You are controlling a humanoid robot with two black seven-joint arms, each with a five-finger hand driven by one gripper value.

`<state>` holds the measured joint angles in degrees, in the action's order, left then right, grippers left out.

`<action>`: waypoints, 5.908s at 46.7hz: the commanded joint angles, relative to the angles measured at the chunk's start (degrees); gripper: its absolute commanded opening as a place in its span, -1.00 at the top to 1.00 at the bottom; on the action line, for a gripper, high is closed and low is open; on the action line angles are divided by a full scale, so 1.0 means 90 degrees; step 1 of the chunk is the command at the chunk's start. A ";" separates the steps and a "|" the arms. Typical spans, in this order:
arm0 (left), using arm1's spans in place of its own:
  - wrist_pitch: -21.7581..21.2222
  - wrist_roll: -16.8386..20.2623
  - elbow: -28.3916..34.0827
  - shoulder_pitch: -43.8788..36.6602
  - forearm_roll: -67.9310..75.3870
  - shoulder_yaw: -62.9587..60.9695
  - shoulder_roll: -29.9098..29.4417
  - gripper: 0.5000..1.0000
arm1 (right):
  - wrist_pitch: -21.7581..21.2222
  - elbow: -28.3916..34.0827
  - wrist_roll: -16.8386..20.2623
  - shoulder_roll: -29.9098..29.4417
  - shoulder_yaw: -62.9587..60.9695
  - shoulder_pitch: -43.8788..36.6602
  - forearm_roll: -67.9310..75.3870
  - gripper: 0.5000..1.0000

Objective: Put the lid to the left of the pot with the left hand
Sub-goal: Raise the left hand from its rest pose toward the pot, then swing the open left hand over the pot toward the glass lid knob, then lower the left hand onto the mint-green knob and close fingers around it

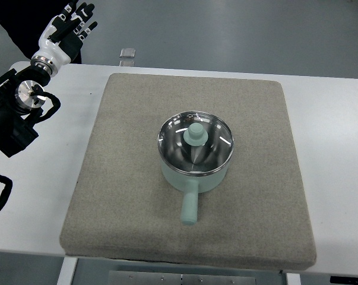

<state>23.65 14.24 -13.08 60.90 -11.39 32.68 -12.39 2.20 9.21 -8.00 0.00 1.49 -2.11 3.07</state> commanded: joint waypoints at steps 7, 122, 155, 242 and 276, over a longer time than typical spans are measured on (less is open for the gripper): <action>0.0000 0.0303 0.0018 -0.0087 0.0006 0.0109 -0.0078 -0.98 | 0.0000 0.0003 0.0000 0.0000 0.0000 0.0000 0.0000 -0.69; 0.0683 0.1601 -0.4982 0.2647 1.0786 -0.2743 -0.1446 -0.93 | 0.0000 0.0002 0.0000 0.0000 0.0000 0.0010 0.0000 -0.69; 0.0674 0.2307 -0.5753 0.3243 1.1793 -0.3455 -0.1221 -0.93 | 0.0000 0.0003 0.0000 0.0000 0.0000 0.0000 0.0000 -0.69; 0.0156 0.2307 -0.5431 0.3165 1.2330 -0.3514 -0.0684 -0.58 | 0.0000 0.0003 0.0000 0.0000 0.0000 0.0000 0.0000 -0.69; 0.0146 0.2307 -0.5392 0.3029 1.2340 -0.3524 -0.0606 -0.10 | 0.0000 0.0003 0.0000 0.0000 0.0000 0.0000 0.0000 -0.69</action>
<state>25.04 35.00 -61.61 88.15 99.63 0.96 -17.85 2.20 9.23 -8.00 0.00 1.49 -2.11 3.08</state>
